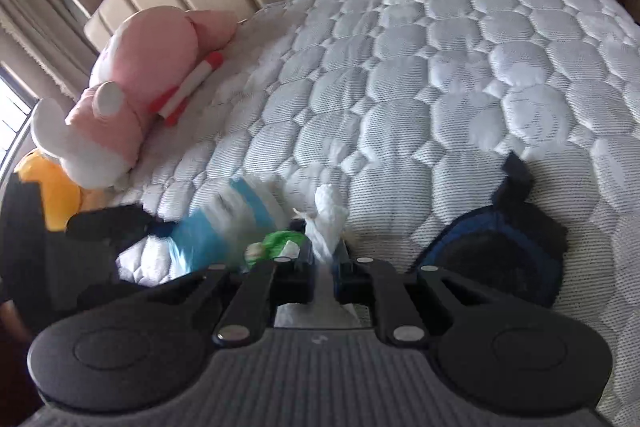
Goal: Organize soft objects
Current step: 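Release the doll and grasp the blue wet-wipe pack with the left gripper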
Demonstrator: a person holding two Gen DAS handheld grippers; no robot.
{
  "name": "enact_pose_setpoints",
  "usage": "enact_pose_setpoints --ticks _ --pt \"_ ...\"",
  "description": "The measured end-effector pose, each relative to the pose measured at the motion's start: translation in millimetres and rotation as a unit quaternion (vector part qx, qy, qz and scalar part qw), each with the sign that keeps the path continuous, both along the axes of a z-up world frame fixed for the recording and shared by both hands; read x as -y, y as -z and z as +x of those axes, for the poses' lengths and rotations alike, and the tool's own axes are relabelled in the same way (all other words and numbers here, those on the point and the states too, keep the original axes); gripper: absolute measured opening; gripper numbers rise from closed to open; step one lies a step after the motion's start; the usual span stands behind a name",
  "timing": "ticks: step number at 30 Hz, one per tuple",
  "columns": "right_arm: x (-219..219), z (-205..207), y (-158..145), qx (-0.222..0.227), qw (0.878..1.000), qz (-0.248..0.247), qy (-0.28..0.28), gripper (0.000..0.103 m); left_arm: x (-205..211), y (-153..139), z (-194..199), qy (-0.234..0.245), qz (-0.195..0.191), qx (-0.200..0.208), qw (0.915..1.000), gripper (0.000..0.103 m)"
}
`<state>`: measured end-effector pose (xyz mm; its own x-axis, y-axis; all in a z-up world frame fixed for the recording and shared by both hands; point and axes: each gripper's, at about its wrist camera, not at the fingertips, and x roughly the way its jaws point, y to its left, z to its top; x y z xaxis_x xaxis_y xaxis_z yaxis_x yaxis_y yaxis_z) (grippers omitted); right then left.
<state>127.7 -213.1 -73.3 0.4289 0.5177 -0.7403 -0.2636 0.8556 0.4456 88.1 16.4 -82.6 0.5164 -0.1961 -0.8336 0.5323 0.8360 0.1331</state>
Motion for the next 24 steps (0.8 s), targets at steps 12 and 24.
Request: enact_pose_setpoints --ticks 12,24 --pt "-138.6 -0.3 -3.8 0.069 0.982 0.009 -0.178 0.010 -46.8 11.4 -5.5 -0.172 -0.100 -0.140 0.9699 0.101" --pt "-80.3 42.5 32.8 0.014 0.997 0.069 -0.035 0.008 -79.8 32.5 26.6 -0.274 -0.270 -0.178 0.9056 0.103"
